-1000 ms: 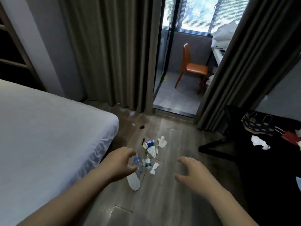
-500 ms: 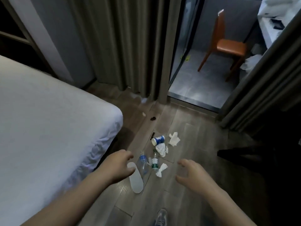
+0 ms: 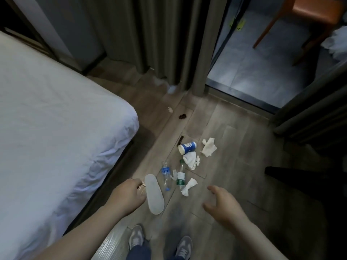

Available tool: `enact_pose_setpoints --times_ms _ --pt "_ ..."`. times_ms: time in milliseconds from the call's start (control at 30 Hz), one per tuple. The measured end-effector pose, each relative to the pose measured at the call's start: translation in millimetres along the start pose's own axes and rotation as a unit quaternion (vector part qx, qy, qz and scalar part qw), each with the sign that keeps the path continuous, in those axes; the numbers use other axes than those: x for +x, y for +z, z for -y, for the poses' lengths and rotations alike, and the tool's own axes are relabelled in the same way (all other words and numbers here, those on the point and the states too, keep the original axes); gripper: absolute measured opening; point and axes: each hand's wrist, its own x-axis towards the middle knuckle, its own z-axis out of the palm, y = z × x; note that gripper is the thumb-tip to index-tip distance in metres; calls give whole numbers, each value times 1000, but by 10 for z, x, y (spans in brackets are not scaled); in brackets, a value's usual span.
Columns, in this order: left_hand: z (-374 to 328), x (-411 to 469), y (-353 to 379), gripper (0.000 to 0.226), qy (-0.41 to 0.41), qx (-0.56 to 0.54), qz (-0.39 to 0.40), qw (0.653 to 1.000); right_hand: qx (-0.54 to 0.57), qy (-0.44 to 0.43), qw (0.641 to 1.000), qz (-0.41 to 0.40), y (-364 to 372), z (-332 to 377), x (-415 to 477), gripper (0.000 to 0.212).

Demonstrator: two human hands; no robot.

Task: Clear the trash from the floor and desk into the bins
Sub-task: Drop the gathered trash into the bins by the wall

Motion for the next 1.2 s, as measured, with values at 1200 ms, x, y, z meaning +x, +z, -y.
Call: enact_pose_setpoints --times_ms 1200 --pt "2128 4129 4426 67 -210 -172 -51 961 76 48 994 -63 3902 -1683 4867 63"
